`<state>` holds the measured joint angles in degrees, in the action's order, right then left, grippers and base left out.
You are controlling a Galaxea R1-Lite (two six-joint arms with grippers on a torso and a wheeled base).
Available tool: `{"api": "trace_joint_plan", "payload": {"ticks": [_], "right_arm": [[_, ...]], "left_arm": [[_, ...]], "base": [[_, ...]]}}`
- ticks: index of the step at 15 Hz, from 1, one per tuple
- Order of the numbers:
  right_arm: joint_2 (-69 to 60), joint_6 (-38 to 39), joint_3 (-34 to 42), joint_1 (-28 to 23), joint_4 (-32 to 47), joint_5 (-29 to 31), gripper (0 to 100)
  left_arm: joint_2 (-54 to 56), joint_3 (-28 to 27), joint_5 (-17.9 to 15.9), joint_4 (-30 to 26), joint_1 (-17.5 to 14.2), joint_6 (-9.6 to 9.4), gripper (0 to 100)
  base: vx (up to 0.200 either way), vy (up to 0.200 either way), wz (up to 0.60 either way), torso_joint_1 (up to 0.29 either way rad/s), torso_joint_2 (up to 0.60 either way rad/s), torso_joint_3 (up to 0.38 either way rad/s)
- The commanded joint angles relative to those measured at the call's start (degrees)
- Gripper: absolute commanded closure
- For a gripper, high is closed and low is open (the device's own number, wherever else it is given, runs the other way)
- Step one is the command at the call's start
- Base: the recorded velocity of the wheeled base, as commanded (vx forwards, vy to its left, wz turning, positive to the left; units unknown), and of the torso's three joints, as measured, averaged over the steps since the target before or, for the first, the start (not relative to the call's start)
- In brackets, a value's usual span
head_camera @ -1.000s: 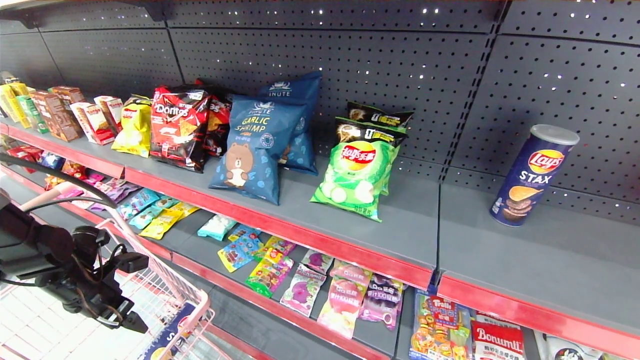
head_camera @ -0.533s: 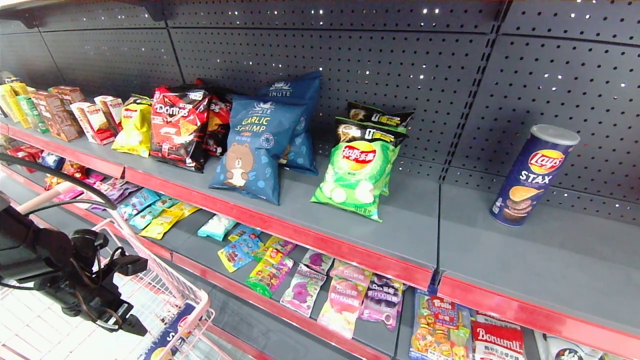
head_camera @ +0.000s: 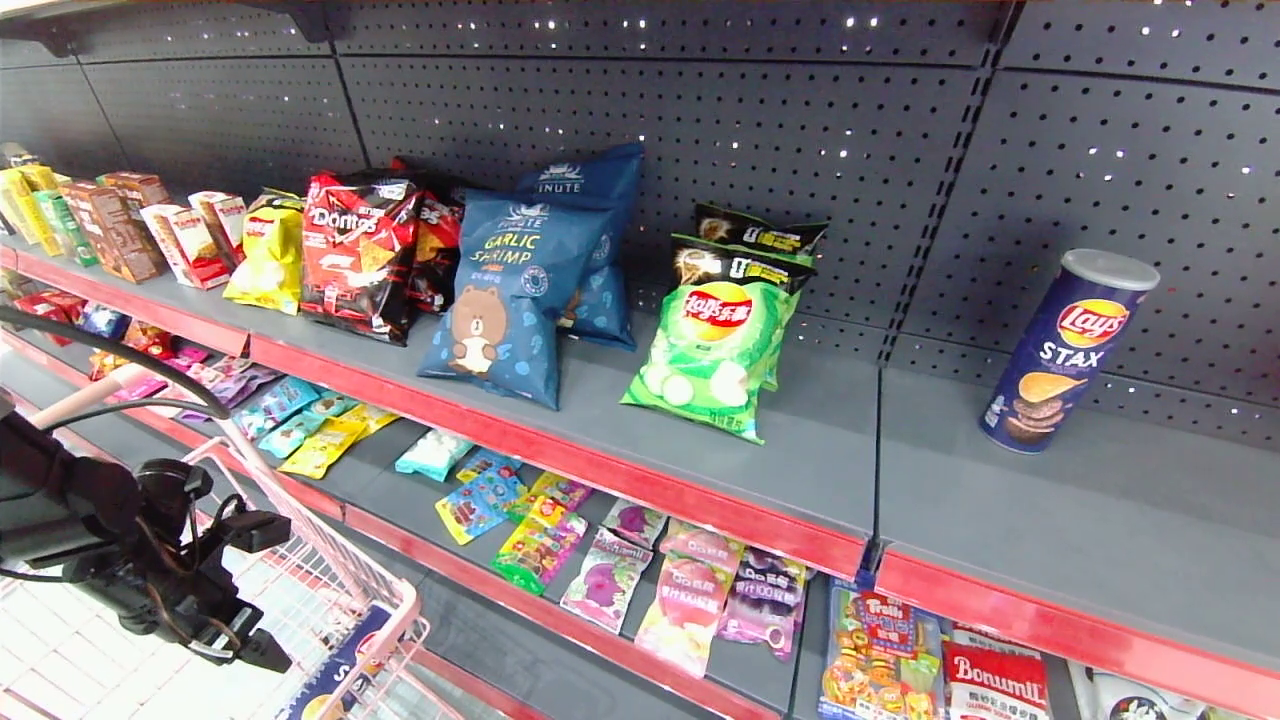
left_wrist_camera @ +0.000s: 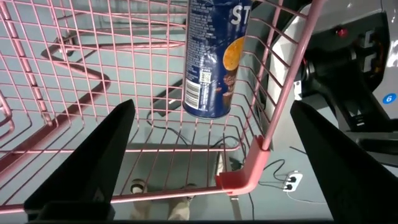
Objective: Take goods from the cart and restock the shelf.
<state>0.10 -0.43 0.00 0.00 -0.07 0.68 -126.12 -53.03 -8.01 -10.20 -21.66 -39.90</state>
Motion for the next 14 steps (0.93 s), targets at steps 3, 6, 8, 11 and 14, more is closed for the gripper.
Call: {"api": "trace_joint_plan", "payload": {"ticks": [3,6,8,11,14], "right_arm": [[-0.01,-0.01,0.0,0.0,-0.01,0.02,0],[-0.01,-0.01,0.0,0.0,-0.01,0.02,0],[-0.01,-0.01,0.0,0.0,-0.01,0.02,0],[-0.01,-0.01,0.0,0.0,-0.1,0.02,0],[-0.01,-0.01,0.0,0.0,-0.01,0.02,0]], "left_arm": [[0.26,-0.06,-0.08,0.01,-0.05,0.0,0],[0.26,-0.14,0.01,0.1,-0.05,-0.09,0],[0.26,-0.06,0.01,0.1,-0.05,-0.09,0],[0.26,-0.14,0.01,0.1,0.04,-0.09,0],[0.26,-0.32,-0.08,0.1,0.04,-0.09,0]], "base": [[0.0,0.0,0.0,0.0,0.0,0.0],[0.0,0.0,0.0,0.0,0.0,0.0],[0.0,0.0,0.0,0.0,0.0,0.0],[0.0,0.0,0.0,-0.139,0.31,0.165],[0.0,0.0,0.0,-0.152,0.34,0.178]]}}
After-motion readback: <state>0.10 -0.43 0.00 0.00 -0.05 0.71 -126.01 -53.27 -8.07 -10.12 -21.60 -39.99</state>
